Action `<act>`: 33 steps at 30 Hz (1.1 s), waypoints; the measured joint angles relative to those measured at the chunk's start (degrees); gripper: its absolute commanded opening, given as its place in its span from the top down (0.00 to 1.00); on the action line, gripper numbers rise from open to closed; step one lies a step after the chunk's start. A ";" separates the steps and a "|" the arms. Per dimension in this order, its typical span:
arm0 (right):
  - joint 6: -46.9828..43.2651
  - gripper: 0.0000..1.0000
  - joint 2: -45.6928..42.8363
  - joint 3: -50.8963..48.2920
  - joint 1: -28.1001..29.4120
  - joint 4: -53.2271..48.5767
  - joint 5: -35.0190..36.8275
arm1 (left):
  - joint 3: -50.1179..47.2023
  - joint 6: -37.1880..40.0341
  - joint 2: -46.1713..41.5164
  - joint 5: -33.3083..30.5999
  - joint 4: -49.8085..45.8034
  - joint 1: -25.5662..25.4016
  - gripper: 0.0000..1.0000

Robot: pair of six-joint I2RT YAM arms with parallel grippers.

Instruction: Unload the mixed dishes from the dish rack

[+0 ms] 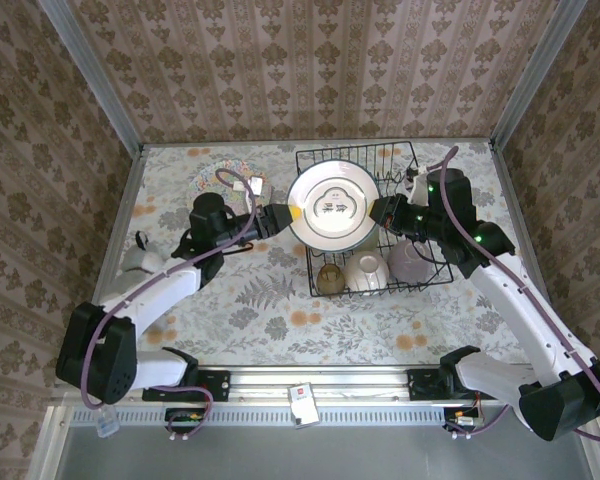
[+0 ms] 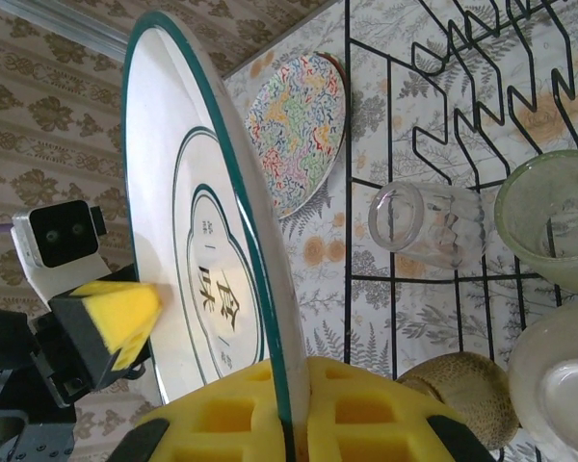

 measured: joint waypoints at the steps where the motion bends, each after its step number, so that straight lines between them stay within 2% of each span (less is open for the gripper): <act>1: 0.11 1.00 0.00 0.00 0.00 0.00 -0.07 | 0.00 -0.22 0.20 0.11 0.61 0.00 0.78; 8: -1.14 1.00 -0.13 -1.05 0.02 1.79 -0.17 | 0.00 -3.87 1.09 -0.90 2.67 0.09 1.00; 16: -2.49 0.98 -0.20 -2.34 0.02 3.82 -0.42 | -2.08 -7.26 1.46 -2.43 6.21 0.04 1.00; 19: -3.30 0.82 0.31 -2.34 0.02 3.96 -0.92 | -3.67 -9.11 1.46 -3.21 9.27 0.07 1.00; 24: -3.50 0.34 1.01 -2.43 0.00 6.49 -3.08 | -4.74 -10.56 2.51 -4.90 11.96 0.13 1.00; 26: -3.76 0.20 1.01 -2.47 0.00 7.50 -3.48 | -4.74 -10.97 3.04 -5.62 12.96 0.37 1.00; 28: -4.26 0.01 1.01 -2.51 0.00 7.91 -3.61 | -4.74 -11.52 3.28 -6.51 13.68 0.55 1.00; 33: -4.92 0.00 1.05 -2.51 0.00 8.37 -3.30 | -4.79 -12.31 3.26 -7.89 15.19 2.54 1.00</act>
